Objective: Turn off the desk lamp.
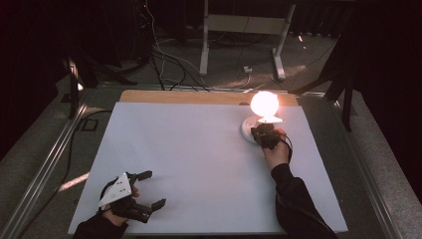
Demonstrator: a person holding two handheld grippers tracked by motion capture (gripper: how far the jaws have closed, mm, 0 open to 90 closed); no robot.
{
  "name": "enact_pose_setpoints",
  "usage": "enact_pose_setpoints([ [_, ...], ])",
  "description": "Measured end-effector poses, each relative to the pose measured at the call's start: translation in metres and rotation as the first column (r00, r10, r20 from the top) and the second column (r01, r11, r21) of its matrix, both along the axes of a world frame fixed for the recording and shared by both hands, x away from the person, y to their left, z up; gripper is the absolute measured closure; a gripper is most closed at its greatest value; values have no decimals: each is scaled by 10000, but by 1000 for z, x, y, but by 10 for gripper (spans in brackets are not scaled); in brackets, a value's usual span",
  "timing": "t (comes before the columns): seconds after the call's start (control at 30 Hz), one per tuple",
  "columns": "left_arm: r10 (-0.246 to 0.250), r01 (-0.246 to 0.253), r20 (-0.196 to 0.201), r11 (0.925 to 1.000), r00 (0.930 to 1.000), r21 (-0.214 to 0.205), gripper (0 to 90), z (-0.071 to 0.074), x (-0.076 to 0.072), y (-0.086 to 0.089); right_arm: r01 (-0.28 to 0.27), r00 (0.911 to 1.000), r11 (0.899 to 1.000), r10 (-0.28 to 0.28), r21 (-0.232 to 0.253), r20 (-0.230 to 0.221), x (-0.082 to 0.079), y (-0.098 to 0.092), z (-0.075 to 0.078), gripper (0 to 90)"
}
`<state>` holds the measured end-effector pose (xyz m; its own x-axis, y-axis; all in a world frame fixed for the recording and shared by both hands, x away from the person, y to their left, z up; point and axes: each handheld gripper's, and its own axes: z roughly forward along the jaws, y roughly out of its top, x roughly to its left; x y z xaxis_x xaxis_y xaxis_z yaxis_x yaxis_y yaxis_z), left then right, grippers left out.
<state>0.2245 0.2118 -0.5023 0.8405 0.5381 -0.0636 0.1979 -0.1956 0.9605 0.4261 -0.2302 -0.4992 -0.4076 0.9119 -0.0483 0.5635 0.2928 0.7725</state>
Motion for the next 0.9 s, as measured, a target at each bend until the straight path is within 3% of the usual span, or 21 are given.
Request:
enact_pose_setpoints([
  [0.47,-53,53,1,10000,10000,18,5,0,0,-1,42,10000,10000,-42,17,-74,0,0,-1,898],
  [0.9,-19,20,26,10000,10000,-21,5,0,0,0,-141,9993,9998,136,154,352,-5,0,22,898],
])
